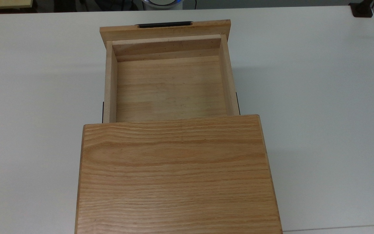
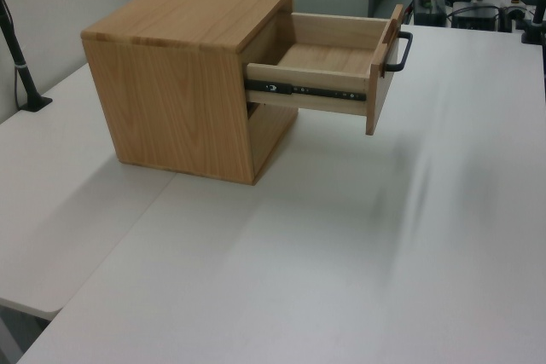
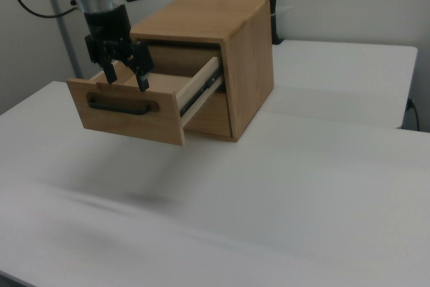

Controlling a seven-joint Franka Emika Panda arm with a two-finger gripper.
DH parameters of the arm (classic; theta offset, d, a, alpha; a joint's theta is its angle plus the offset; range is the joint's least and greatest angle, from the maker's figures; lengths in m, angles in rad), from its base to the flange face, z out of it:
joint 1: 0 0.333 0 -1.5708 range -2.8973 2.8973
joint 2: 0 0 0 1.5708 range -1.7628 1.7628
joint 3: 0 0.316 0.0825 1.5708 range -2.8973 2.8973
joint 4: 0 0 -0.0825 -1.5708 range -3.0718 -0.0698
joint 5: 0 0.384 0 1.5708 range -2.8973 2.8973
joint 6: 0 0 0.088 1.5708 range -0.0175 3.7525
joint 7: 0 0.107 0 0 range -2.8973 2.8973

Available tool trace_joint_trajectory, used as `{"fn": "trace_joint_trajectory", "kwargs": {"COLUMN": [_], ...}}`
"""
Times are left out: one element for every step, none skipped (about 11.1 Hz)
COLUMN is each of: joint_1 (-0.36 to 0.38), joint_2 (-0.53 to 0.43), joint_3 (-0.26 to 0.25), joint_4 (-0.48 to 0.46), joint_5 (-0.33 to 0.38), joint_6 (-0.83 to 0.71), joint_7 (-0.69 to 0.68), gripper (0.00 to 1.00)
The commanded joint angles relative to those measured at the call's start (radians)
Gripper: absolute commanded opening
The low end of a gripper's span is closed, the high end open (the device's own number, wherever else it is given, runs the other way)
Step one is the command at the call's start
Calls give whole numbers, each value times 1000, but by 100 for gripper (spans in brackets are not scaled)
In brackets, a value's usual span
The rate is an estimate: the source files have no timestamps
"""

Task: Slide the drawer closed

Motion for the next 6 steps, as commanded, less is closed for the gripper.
{"fn": "trace_joint_trajectory", "kwargs": {"joint_1": [0, 0, 0, 0, 0, 0], "joint_2": [2, 1, -1, 1, 1, 1], "joint_3": [-4, -3, -1, -3, -3, -4], "joint_4": [19, 19, 19, 20, 19, 19], "joint_5": [1, 1, 1, 5, 5, 5], "joint_6": [-31, -38, -37, -34, -35, -35], "joint_7": [-47, -48, -46, -46, -45, -44], "gripper": [100, 100, 100, 100, 100, 100]}}
